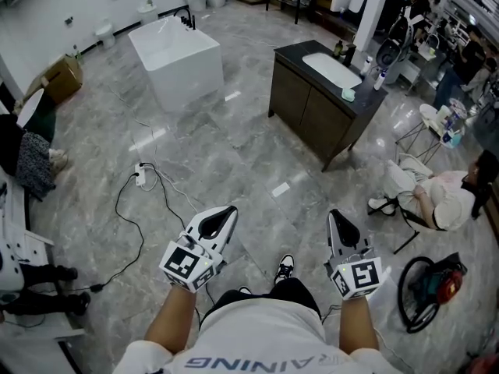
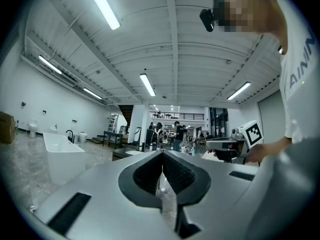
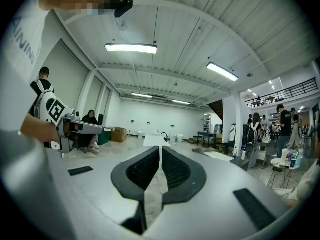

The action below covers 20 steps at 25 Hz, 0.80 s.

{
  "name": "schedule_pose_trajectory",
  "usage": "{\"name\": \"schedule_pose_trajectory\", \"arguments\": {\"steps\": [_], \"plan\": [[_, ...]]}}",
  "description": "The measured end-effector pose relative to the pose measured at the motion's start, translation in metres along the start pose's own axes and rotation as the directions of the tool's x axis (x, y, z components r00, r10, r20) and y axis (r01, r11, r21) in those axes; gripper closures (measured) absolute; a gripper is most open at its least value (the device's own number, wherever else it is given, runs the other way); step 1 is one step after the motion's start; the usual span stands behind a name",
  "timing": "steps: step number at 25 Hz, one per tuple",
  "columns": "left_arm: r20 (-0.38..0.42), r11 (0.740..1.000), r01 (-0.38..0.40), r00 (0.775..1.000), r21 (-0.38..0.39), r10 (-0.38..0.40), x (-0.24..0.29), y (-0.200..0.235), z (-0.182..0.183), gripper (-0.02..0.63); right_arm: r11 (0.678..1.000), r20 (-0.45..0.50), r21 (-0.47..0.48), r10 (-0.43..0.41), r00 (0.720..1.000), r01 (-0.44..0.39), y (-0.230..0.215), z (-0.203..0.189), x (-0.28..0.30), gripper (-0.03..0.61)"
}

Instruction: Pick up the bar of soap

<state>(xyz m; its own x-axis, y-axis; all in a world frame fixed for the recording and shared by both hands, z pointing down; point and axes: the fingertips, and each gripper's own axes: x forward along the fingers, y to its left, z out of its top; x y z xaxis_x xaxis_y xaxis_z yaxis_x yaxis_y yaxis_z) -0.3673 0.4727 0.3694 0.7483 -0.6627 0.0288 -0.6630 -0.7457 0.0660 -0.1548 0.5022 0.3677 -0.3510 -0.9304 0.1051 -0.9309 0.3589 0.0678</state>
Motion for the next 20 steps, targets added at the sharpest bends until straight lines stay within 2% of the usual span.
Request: {"name": "schedule_pose_trajectory", "arguments": {"steps": [9,20], "plan": [[-0.006,0.999,-0.034,0.999,-0.002,0.034,0.029,0.030,-0.007,0.603,0.999,0.001,-0.023,0.044,0.999,-0.044,-0.022,-0.009,0.048,0.551],[-0.025,0.998,-0.056,0.998,0.032,0.057,0.112,0.069,0.007,0.603,0.999,0.025,-0.005,0.045,0.999,-0.045,-0.090,0.000,0.118,0.551]]}}
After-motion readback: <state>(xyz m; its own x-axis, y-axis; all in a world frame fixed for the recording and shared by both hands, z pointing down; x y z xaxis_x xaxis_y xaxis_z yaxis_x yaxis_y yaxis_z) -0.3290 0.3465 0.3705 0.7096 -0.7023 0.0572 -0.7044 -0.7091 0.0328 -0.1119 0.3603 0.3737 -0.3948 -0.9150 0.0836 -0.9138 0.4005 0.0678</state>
